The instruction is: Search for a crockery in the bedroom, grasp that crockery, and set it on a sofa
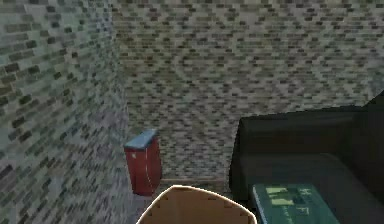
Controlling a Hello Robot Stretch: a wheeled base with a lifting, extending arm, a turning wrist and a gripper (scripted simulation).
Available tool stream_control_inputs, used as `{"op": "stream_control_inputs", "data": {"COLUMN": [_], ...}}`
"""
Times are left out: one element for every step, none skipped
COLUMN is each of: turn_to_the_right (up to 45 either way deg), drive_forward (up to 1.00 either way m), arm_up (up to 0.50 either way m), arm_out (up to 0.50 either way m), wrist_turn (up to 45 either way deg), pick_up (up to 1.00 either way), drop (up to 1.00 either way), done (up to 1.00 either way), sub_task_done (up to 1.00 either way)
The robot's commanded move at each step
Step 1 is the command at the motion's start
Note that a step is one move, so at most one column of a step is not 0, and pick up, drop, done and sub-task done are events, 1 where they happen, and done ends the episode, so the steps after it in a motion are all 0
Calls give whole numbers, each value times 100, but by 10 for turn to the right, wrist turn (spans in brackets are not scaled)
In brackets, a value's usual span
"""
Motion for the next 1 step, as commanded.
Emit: {"op": "stream_control_inputs", "data": {"turn_to_the_right": [0], "drive_forward": [30], "arm_up": [0], "arm_out": [0], "wrist_turn": [0], "pick_up": [0], "drop": [0], "done": [0], "sub_task_done": [0]}}
